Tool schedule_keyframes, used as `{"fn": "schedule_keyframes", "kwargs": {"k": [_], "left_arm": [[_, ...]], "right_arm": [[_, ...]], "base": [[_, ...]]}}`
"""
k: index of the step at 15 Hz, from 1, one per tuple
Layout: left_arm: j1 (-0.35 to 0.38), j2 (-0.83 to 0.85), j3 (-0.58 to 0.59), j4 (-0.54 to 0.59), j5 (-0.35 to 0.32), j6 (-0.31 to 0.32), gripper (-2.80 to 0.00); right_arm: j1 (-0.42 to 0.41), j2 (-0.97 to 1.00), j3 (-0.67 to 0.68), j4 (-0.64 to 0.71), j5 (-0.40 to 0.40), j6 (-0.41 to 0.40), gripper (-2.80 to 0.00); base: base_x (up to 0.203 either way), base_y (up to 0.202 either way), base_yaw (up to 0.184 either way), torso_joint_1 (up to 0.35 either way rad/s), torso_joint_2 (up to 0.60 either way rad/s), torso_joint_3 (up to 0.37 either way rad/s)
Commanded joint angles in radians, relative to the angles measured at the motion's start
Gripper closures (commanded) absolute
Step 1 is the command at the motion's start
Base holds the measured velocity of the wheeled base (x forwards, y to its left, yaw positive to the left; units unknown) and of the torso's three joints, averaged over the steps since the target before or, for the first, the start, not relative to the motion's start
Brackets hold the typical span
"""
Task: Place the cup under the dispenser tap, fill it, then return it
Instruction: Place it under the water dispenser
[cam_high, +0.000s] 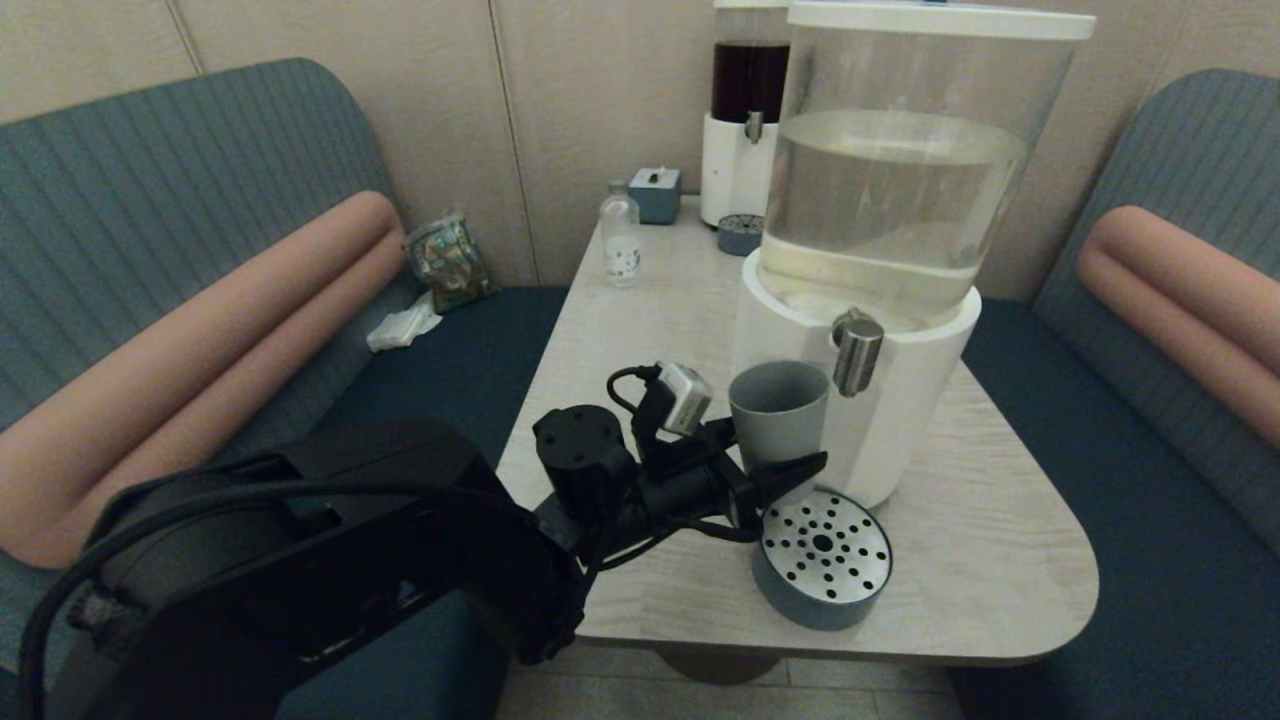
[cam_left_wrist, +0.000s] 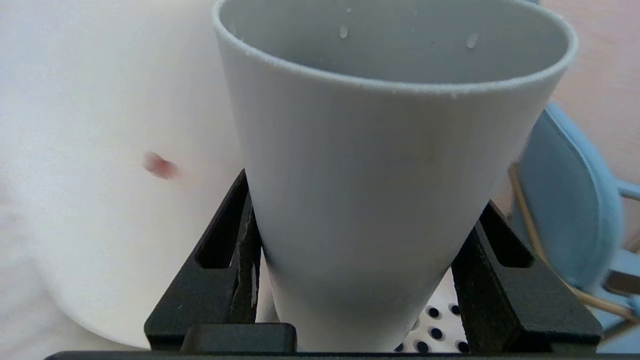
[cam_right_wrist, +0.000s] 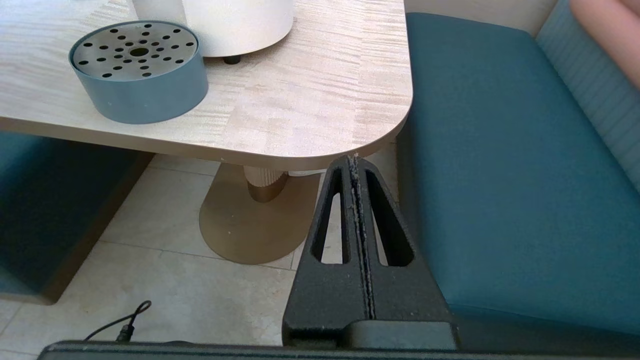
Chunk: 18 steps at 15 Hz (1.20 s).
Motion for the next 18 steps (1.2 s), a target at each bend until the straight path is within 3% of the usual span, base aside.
{"fn": "schedule_keyframes", "kwargs": {"k": [1,5,18], "left_arm": [[-0.019,0.048,-0.02,-0.006,0.0,-0.004,0.0],[-0.056,0.057,-0.002,-0.006,0.031,-0.006,0.0],[-0.087,0.112,-0.014,-0.006,0.037,-0.003,0.0]], "right_arm": [[0.0,-0.002,0.0,0.0,0.0,-0.001,0.0],[0.0,-0.002,0.0,0.001,0.0,-0.001,0.0],[0.0,-0.002,0.0,0.0,0.0,-0.001,0.0]], "base": [[0.0,0.0,0.0,0.0,0.0,0.0],[0.0,0.0,0.0,0.0,0.0,0.0],[0.0,0.0,0.0,0.0,0.0,0.0]]}}
